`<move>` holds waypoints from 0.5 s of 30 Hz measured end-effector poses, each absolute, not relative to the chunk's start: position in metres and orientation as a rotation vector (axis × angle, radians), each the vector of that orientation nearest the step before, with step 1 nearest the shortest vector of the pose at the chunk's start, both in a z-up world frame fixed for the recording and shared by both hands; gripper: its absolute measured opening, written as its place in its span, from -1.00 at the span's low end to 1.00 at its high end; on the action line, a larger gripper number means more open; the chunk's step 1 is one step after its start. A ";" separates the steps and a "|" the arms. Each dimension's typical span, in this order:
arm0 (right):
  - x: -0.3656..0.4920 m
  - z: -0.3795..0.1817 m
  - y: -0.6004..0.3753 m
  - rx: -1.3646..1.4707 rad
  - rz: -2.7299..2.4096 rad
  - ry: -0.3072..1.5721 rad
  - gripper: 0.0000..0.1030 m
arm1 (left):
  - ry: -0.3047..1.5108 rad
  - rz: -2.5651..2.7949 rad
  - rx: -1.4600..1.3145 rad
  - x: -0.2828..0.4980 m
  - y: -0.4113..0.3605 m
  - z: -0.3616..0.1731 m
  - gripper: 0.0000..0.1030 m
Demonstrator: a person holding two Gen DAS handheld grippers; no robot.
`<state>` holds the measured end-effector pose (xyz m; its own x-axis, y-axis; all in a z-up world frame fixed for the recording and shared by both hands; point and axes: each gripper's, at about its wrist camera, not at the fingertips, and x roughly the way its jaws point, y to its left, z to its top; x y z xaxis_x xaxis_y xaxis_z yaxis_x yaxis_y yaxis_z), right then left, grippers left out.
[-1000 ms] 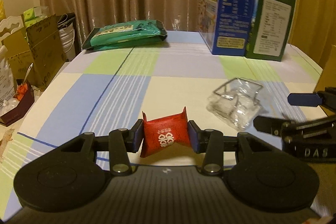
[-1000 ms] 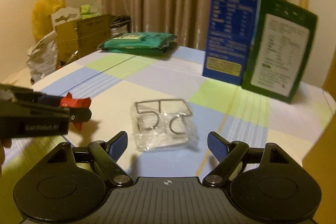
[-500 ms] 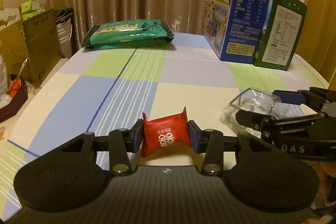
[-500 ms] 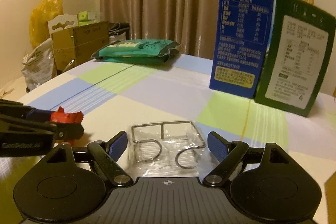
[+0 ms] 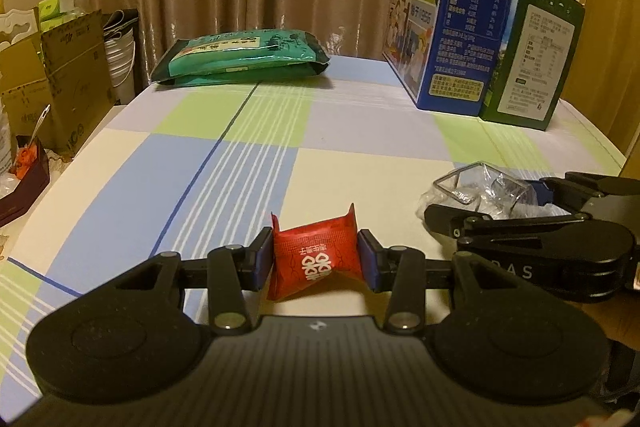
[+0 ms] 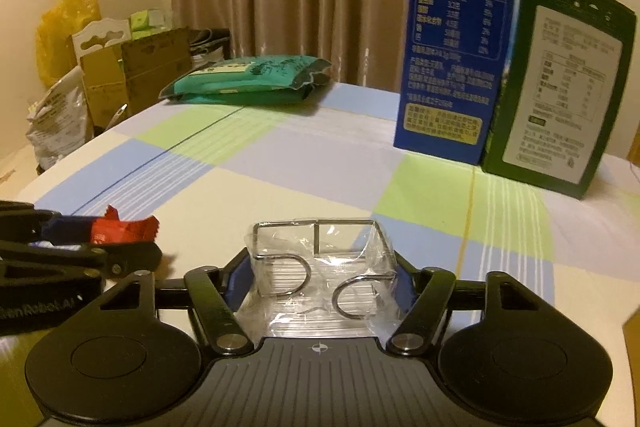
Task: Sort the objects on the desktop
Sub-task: 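Lift the candy packet with the left tool while the right tool grasps the clear plastic holder, then carry the candy packet and plastic holder with both tools toward the cardboard box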
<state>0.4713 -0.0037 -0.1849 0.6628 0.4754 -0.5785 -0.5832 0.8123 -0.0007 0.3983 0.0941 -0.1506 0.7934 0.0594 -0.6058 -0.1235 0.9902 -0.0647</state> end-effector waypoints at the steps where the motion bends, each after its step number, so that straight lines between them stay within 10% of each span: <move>1: 0.470 -0.183 -0.004 -0.195 0.601 0.605 0.22 | 0.648 0.096 -0.100 0.398 0.093 -0.151 -0.25; 15: 0.393 -0.154 -0.058 -0.224 0.518 0.742 0.21 | 0.685 0.010 -0.090 0.360 0.070 -0.134 -0.25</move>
<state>0.3931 -0.0575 -0.1537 0.6191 0.3692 -0.6931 -0.5237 0.8518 -0.0142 0.3605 0.0702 -0.1341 0.7744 -0.0203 -0.6323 -0.0388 0.9961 -0.0796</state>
